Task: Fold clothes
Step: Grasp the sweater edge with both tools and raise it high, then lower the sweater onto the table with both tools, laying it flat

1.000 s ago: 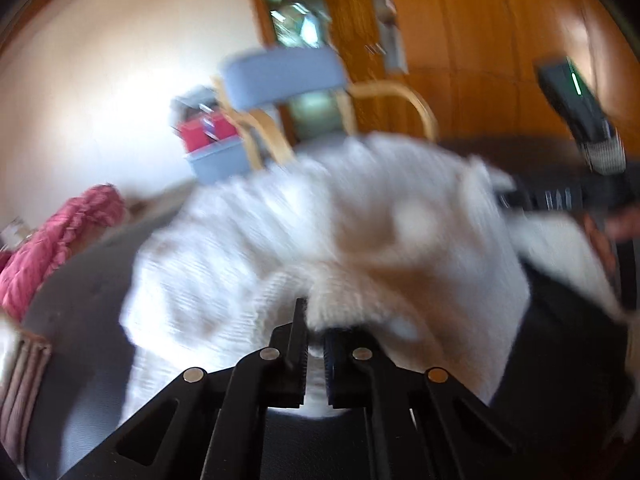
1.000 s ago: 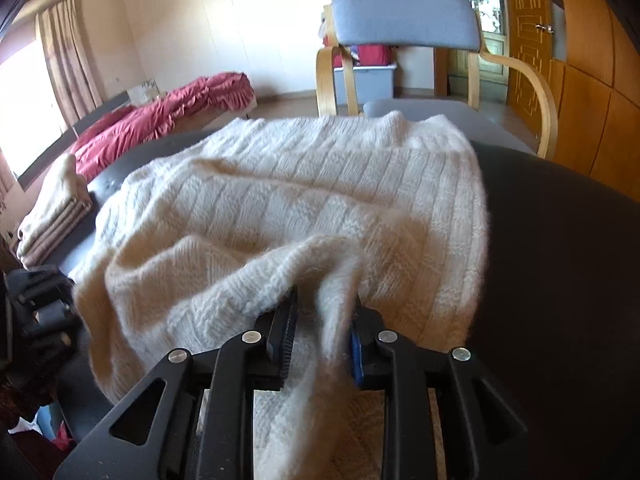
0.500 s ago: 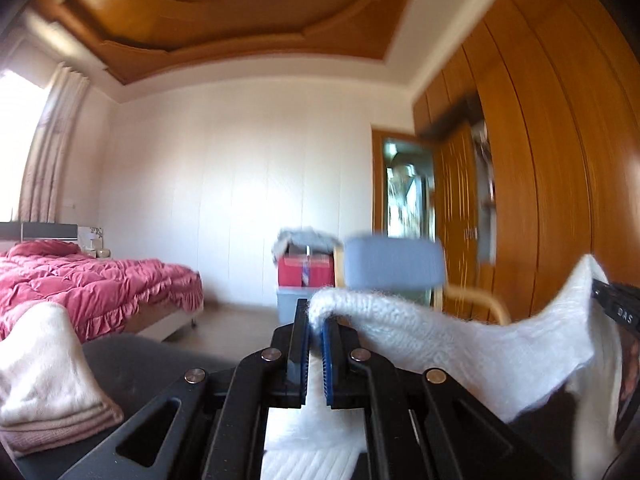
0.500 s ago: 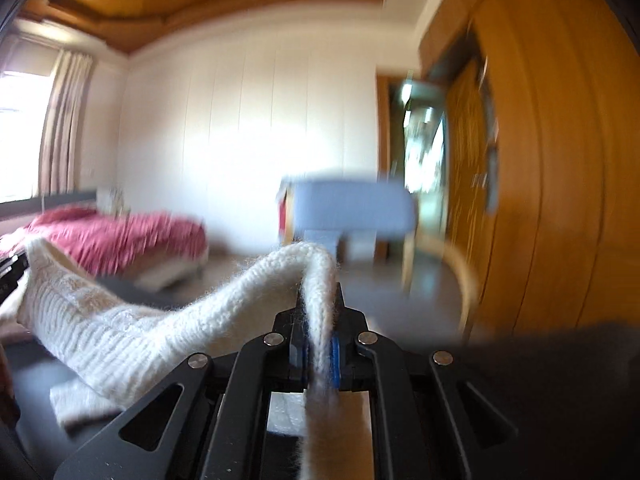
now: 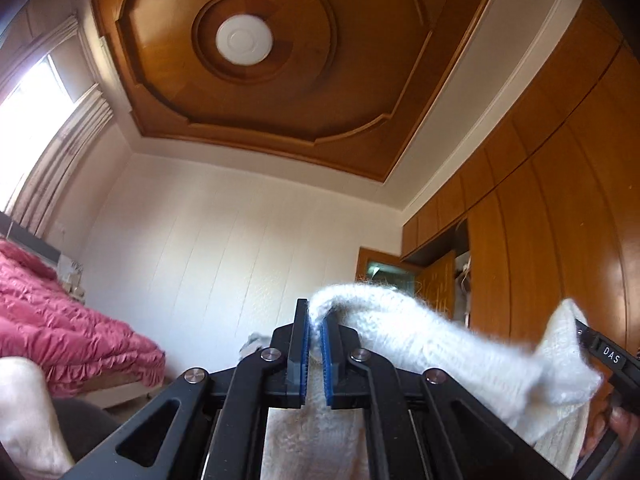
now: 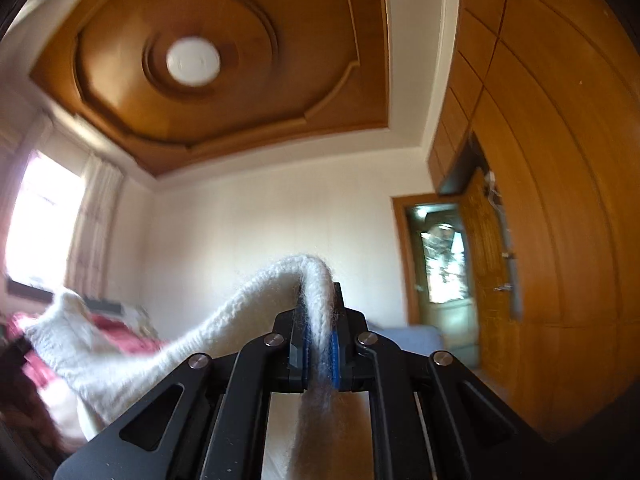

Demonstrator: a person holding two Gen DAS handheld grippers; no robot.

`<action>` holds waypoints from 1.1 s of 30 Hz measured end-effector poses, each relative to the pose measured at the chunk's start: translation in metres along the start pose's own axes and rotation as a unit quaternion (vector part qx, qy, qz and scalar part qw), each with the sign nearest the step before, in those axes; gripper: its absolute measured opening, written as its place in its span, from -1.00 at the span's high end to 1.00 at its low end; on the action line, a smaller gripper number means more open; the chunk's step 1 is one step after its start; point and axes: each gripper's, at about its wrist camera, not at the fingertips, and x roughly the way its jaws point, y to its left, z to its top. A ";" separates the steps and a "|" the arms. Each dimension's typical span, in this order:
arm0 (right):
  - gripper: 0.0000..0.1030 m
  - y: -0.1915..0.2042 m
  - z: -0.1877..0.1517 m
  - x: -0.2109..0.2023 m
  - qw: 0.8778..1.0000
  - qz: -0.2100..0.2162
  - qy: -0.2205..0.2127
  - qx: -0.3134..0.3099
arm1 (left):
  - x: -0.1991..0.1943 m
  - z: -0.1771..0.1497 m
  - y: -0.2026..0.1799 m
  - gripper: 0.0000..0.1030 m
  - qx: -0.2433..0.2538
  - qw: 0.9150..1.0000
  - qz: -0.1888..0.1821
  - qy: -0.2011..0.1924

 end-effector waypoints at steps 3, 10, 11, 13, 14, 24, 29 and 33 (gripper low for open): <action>0.85 0.009 0.025 -0.014 0.999 0.021 -0.038 0.007 | -0.016 0.031 -0.011 0.93 0.008 0.999 -0.021 -0.037; 0.85 0.021 0.085 -0.080 0.989 0.052 -0.135 0.012 | -0.074 0.104 -0.020 0.92 -0.002 0.993 -0.043 -0.112; 0.85 0.020 0.091 -0.086 0.988 0.062 -0.139 0.020 | -0.076 0.111 -0.019 0.92 -0.008 0.993 -0.046 -0.112; 0.85 0.016 0.099 -0.092 0.986 0.080 -0.141 0.045 | -0.080 0.124 -0.018 0.92 -0.020 0.992 -0.051 -0.112; 0.85 0.013 0.099 -0.091 0.986 0.082 -0.136 0.051 | -0.080 0.126 -0.019 0.91 -0.018 0.992 -0.046 -0.112; 0.84 -0.029 -0.014 0.008 0.993 0.018 0.108 0.040 | 0.026 -0.007 -0.012 0.89 0.069 0.994 0.022 0.087; 0.84 -0.052 -0.166 0.077 0.953 -0.044 0.297 0.028 | 0.094 -0.161 0.021 0.89 0.076 0.958 0.071 0.267; 0.84 -0.076 -0.285 0.121 0.890 -0.069 0.448 0.054 | 0.121 -0.259 0.037 0.90 0.061 0.921 0.092 0.373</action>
